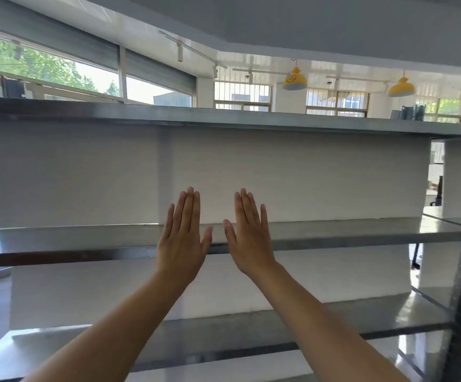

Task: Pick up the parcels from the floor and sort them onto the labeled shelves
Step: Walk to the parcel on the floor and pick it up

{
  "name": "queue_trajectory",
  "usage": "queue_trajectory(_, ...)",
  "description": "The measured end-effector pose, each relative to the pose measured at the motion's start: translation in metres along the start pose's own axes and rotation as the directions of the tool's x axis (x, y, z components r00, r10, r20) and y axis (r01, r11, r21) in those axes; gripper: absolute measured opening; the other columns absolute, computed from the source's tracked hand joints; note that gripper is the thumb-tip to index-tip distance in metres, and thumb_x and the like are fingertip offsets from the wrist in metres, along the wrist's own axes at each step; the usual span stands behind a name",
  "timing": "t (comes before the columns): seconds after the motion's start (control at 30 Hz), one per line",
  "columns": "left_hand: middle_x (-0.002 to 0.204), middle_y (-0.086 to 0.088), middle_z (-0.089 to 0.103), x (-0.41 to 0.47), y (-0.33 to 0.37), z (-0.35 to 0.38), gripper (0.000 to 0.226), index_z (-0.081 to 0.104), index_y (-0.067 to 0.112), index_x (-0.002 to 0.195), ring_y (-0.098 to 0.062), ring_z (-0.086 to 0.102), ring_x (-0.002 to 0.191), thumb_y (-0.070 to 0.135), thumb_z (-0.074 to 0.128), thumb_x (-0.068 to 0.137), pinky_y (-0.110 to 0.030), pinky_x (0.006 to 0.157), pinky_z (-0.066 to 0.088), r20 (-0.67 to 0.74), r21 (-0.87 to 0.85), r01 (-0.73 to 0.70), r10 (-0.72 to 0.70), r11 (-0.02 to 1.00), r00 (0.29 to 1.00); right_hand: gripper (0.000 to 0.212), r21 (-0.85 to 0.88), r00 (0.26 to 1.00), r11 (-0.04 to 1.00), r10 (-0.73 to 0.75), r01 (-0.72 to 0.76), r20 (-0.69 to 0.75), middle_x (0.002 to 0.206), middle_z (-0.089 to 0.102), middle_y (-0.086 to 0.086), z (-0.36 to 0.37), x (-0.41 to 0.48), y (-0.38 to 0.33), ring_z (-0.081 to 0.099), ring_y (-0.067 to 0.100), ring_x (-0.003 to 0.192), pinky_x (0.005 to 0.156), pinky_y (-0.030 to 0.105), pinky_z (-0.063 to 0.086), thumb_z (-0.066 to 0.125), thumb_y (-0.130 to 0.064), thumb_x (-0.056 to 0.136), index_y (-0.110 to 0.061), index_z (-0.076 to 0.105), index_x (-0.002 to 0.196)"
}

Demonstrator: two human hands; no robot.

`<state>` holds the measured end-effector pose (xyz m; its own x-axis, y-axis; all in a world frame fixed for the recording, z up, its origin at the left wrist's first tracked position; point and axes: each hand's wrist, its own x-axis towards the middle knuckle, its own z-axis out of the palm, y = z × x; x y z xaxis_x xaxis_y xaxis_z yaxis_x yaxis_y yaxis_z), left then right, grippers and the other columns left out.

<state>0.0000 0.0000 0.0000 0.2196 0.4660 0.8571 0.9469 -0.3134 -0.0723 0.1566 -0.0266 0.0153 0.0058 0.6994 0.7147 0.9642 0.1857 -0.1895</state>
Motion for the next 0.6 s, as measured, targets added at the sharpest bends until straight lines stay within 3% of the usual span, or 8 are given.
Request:
queue_trajectory(0.1, 0.170, -0.014, 0.007, 0.001, 0.017, 0.004, 0.074, 0.011, 0.002, 0.160, -0.026, 0.007, 0.157, 0.046, 0.028, 0.103, -0.043, 0.128, 0.011, 0.009, -0.061, -0.018, 0.018, 0.998, 1.000, 0.066, -0.031, 0.999, 0.998, 0.051, -0.050, 0.016, 0.169, -0.019, -0.003, -0.011, -0.013, 0.020, -0.020, 0.011, 0.155, 0.127, 0.037, -0.014, 0.017, -0.045, 0.108, -0.020, -0.010, 0.162)
queue_trajectory(0.27, 0.170, -0.015, 0.003, 0.008, 0.070, 0.020, 0.074, 0.007, 0.002, 0.160, -0.027, 0.007, 0.157, 0.047, 0.019, 0.103, -0.044, 0.127, 0.012, 0.005, -0.144, -0.122, 0.124, 0.982, 0.992, 0.065, -0.070, 0.991, 0.988, 0.137, -0.136, 0.001, 0.170, -0.019, -0.003, -0.036, -0.039, 0.065, -0.020, 0.011, 0.155, 0.128, 0.039, -0.012, 0.018, -0.044, 0.108, -0.019, -0.011, 0.161)
queue_trajectory(0.6, 0.170, -0.014, -0.003, 0.003, 0.225, 0.028, 0.075, -0.001, 0.003, 0.160, -0.026, 0.000, 0.158, 0.049, 0.014, 0.103, -0.044, 0.128, 0.009, 0.016, -0.407, -0.288, 0.322, 0.867, 0.947, 0.066, -0.213, 0.931, 0.907, 0.343, -0.364, -0.127, 0.172, -0.008, 0.000, -0.104, -0.113, 0.179, -0.011, 0.012, 0.157, 0.129, 0.040, -0.007, 0.027, -0.040, 0.109, -0.014, -0.002, 0.163)
